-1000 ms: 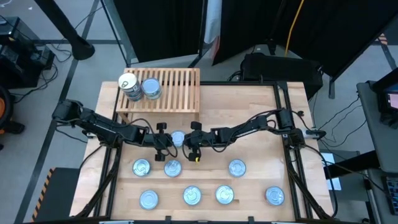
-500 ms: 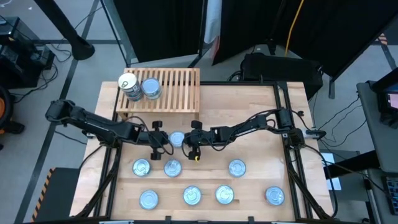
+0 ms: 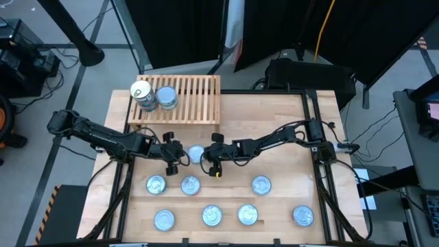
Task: Stack canned seafood by type on shelf
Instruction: Stack the green can on top of the other green can
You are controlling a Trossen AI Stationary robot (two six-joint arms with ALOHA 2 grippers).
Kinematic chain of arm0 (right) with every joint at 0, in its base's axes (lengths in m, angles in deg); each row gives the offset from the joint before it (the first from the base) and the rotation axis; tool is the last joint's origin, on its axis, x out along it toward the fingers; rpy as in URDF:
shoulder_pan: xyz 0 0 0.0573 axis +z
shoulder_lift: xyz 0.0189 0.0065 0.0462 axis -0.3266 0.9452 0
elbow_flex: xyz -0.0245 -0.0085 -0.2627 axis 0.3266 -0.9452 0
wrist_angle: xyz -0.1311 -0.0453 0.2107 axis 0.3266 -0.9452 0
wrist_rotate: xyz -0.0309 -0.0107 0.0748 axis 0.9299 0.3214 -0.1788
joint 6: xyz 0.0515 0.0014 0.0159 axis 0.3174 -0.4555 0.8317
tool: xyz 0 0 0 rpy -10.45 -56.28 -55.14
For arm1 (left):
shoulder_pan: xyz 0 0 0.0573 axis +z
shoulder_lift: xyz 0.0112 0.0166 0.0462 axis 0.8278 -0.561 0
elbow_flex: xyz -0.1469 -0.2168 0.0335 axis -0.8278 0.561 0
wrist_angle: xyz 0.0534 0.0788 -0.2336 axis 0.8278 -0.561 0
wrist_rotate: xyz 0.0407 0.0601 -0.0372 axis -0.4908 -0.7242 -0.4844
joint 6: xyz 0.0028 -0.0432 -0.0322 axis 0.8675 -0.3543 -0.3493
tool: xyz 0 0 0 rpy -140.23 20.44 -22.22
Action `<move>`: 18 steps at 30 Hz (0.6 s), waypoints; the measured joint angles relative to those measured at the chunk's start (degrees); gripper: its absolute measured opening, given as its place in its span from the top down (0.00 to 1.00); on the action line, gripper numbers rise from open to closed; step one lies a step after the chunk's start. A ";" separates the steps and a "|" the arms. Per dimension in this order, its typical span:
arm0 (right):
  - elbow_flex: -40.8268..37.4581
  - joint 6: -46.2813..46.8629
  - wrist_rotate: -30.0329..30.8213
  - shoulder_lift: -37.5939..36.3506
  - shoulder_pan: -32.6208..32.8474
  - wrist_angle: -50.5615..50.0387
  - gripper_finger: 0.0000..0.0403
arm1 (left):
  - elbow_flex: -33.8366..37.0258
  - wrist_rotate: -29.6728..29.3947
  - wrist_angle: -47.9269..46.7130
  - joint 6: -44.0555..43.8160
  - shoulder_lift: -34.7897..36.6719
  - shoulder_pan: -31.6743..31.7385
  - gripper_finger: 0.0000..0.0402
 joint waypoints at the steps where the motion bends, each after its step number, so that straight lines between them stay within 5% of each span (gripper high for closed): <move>1: 0.00 -0.10 0.00 -0.04 0.02 -0.49 1.00 | 0.00 -0.16 0.07 0.00 0.00 -0.27 0.89; 10: -0.37 -0.21 -0.46 0.42 -0.24 -3.47 1.00 | 0.00 -5.82 4.23 7.37 0.00 -4.58 0.52; 18: -0.37 -0.52 -0.22 0.42 -0.35 -3.64 1.00 | 0.00 -9.47 10.58 12.22 0.02 -7.91 0.42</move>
